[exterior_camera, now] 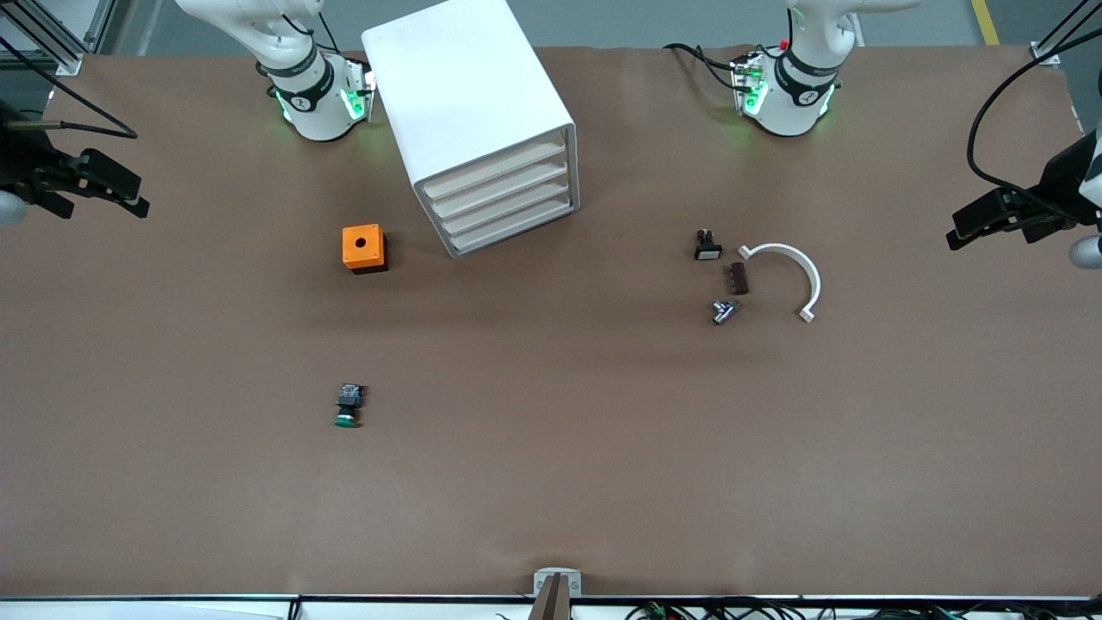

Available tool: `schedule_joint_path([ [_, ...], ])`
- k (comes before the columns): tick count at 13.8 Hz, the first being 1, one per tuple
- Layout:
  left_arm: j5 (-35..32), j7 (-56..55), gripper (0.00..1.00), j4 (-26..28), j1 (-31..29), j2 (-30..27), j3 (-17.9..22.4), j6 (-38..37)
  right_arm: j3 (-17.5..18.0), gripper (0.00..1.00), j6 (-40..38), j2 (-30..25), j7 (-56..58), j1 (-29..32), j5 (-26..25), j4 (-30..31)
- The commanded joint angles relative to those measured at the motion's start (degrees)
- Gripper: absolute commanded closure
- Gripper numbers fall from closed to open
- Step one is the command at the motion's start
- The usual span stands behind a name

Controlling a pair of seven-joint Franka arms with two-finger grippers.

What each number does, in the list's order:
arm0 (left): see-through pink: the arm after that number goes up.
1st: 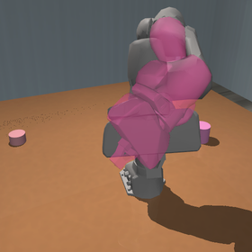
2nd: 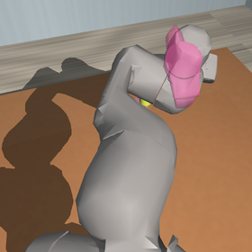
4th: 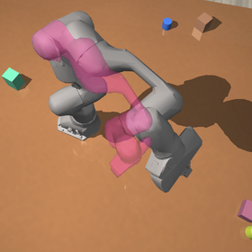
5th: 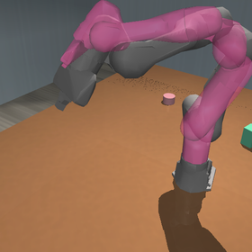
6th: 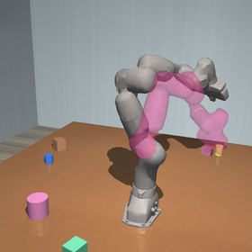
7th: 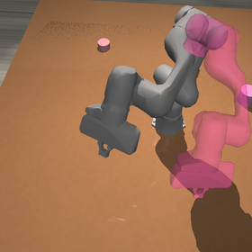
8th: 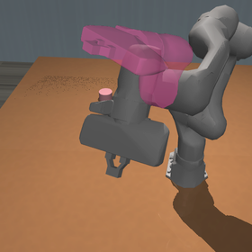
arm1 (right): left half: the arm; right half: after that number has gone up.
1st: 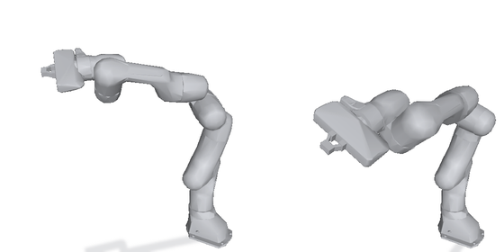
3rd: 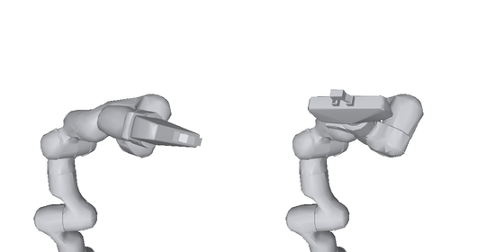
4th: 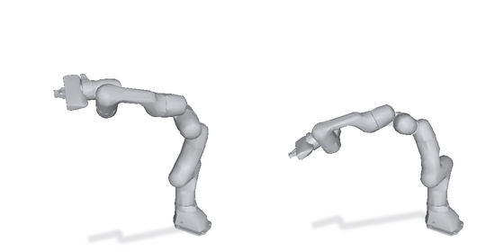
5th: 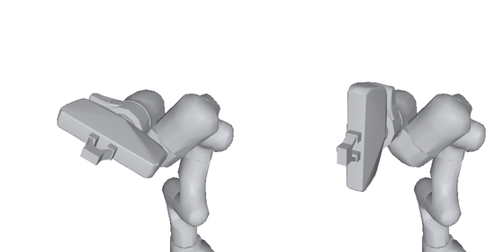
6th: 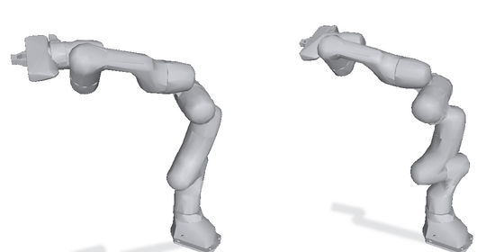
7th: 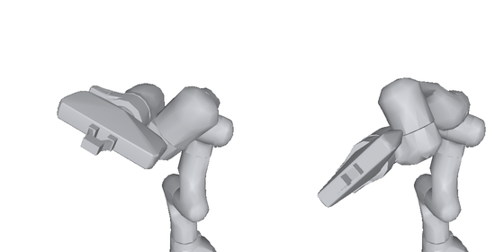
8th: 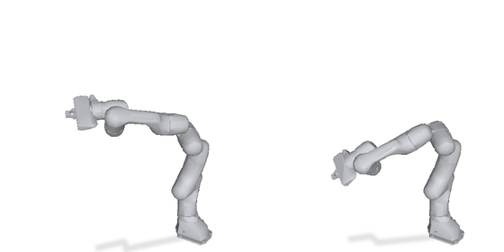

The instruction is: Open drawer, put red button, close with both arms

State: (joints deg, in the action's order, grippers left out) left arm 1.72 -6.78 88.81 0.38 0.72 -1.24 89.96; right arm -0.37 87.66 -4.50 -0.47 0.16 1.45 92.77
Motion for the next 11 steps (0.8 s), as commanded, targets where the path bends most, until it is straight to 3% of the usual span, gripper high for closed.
schedule_joint_path([
  [1, -0.1, 0.9, 0.0, 5.9, -0.3, -5.1, -0.1, 2.6, 0.1, 0.0, 0.3, -1.3, 0.3, 0.5, 0.8, 1.4],
  [11, -0.1, -0.1, 0.0, 4.4, -0.2, -4.0, -0.1, -0.2, 0.0, 0.0, 0.4, -1.3, 0.3, 0.5, 0.8, 1.4],
])
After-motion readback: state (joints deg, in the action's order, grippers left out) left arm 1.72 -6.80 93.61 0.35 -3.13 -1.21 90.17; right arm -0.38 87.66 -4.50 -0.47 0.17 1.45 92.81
